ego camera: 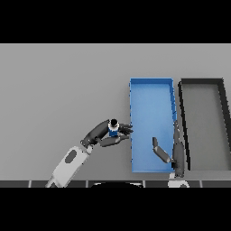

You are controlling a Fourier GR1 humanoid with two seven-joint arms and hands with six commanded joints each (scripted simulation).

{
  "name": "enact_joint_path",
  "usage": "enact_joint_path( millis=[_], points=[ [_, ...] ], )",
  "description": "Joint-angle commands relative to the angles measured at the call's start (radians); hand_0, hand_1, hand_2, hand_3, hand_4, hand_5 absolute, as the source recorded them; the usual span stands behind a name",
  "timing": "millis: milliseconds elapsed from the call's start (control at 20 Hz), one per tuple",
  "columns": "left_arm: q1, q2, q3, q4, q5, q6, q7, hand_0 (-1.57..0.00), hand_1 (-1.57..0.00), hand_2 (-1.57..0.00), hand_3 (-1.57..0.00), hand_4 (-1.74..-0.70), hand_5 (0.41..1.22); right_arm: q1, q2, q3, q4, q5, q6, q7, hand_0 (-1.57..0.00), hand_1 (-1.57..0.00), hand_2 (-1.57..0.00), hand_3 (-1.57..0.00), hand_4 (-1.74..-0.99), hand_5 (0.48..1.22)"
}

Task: Pick up the blue pipe and place it into the blue bin.

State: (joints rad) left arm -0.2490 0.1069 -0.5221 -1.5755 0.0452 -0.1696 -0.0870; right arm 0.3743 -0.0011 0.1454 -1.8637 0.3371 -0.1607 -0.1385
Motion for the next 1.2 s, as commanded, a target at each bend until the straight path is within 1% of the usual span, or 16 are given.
enact_joint_path(
  millis=[0, 100, 150, 200, 250, 300, 450, 500, 600, 650, 800, 900, 950, 1000, 1100, 1150],
  points=[
    [0.007, -0.002, -0.002, -0.002, -0.008, 0.004, 0.0, -1.57, -1.57, -1.57, -1.57, -1.47, 1.22, 0.078, 0.051, 0.033, -0.039, 0.048, -0.052, -0.001, 0.0, 0.0, 0.0, 0.0, -1.188, 0.643],
    [0.008, -0.005, -0.002, 0.004, -0.01, -0.013, -0.003, -1.57, -1.57, -1.57, -1.57, -1.47, 1.22, 0.134, 0.093, 0.056, -0.097, 0.099, -0.097, 0.039, 0.0, 0.0, 0.0, 0.0, -1.184, 0.642],
    [0.005, -0.01, 0.002, 0.005, -0.004, -0.02, -0.003, -1.57, -1.57, -1.57, -1.57, -1.47, 1.22, 0.163, 0.095, 0.064, -0.128, 0.1, -0.1, 0.022, 0.0, 0.0, -0.02, 0.0, -1.187, 0.642],
    [0.004, -0.012, 0.003, -0.01, -0.002, -0.02, 0.015, -1.57, -1.57, -1.57, -1.57, -1.47, 1.221, 0.162, 0.103, 0.071, -0.156, 0.042, -0.071, -0.017, 0.0, 0.0, -0.04, 0.0, -1.195, 0.648],
    [0.006, -0.018, -0.001, -0.007, -0.008, -0.023, 0.013, -1.57, -1.57, -1.57, -1.57, -1.47, 1.221, 0.159, 0.1, 0.078, -0.174, -0.031, -0.019, -0.031, 0.0, -0.01, -0.07, 0.0, -1.198, 0.641],
    [0.0, -0.024, 0.003, -0.005, -0.007, -0.026, 0.025, -1.57, -1.57, -1.57, -1.57, -1.47, 1.221, 0.153, 0.077, 0.088, -0.221, -0.091, 0.045, -0.01, 0.0, -0.02, -0.09, 0.0, -1.202, 0.624],
    [-0.008, -0.033, 0.009, -0.001, -0.018, -0.034, 0.021, -1.57, -1.57, -1.57, -1.57, -1.47, 1.221, 0.089, 0.007, 0.092, -0.258, -0.187, 0.19, 0.176, 0.0, -0.02, -0.12, 0.0, -1.224, 0.6],
    [0.0, -0.026, 0.015, -0.01, -0.011, -0.042, 0.015, -1.57, -1.57, -1.57, -1.57, -1.47, 1.221, 0.027, -0.015, 0.083, -0.26, -0.216, 0.227, 0.233, 0.0, -0.02, -0.12, 0.0, -1.228, 0.588],
    [0.01, -0.025, 0.012, -0.016, -0.017, -0.049, 0.025, -1.57, -1.57, -1.57, -1.57, -1.47, 1.221, -0.053, -0.062, 0.07, -0.293, -0.273, 0.284, 0.317, 0.0, -0.01, -0.11, 0.0, -1.247, 0.568],
    [0.017, -0.029, 0.002, -0.023, -0.029, -0.048, 0.028, -1.57, -1.57, -1.57, -1.57, -1.47, 1.221, -0.102, -0.067, 0.079, -0.308, -0.281, 0.294, 0.359, 0.0, -0.01, -0.1, 0.0, -1.255, 0.56],
    [0.003, -0.034, 0.013, -0.015, -0.036, -0.053, 0.034, -1.57, -1.57, -1.57, -1.57, -1.47, 1.221, -0.24, -0.106, 0.124, -0.316, -0.266, 0.337, 0.484, 0.0, 0.0, -0.08, 0.0, -1.281, 0.558],
    [-0.017, -0.04, 0.025, -0.002, -0.046, -0.048, 0.045, -1.57, -1.57, -1.57, -1.57, -1.47, 1.221, -0.335, -0.1, 0.156, -0.312, -0.268, 0.349, 0.545, 0.0, 0.0, -0.05, 0.0, -1.296, 0.556],
    [-0.008, -0.031, 0.033, -0.003, -0.039, -0.059, 0.033, -1.57, -1.57, -1.57, -1.57, -1.47, 1.221, -0.377, -0.105, 0.161, -0.306, -0.268, 0.356, 0.554, 0.0, 0.0, -0.04, 0.0, -1.298, 0.559],
    [-0.003, -0.038, 0.029, -0.001, -0.041, -0.061, 0.029, -1.57, -1.57, -1.57, -1.57, -1.47, 1.221, -0.417, -0.096, 0.178, -0.298, -0.274, 0.362, 0.588, 0.0, 0.0, -0.04, 0.0, -1.302, 0.559],
    [-0.01, -0.048, 0.032, 0.01, -0.044, -0.065, 0.03, -1.57, -1.57, -1.57, -1.57, -1.47, 1.221, -0.471, -0.082, 0.198, -0.272, -0.296, 0.385, 0.628, 0.0, 0.0, -0.04, 0.0, -1.294, 0.56],
    [-0.007, -0.047, 0.033, 0.013, -0.05, -0.067, 0.008, -1.57, -1.57, -1.57, -1.57, -1.47, 1.221, -0.491, -0.079, 0.198, -0.251, -0.309, 0.395, 0.638, 0.0, 0.0, -0.04, 0.0, -1.282, 0.555]
  ],
)
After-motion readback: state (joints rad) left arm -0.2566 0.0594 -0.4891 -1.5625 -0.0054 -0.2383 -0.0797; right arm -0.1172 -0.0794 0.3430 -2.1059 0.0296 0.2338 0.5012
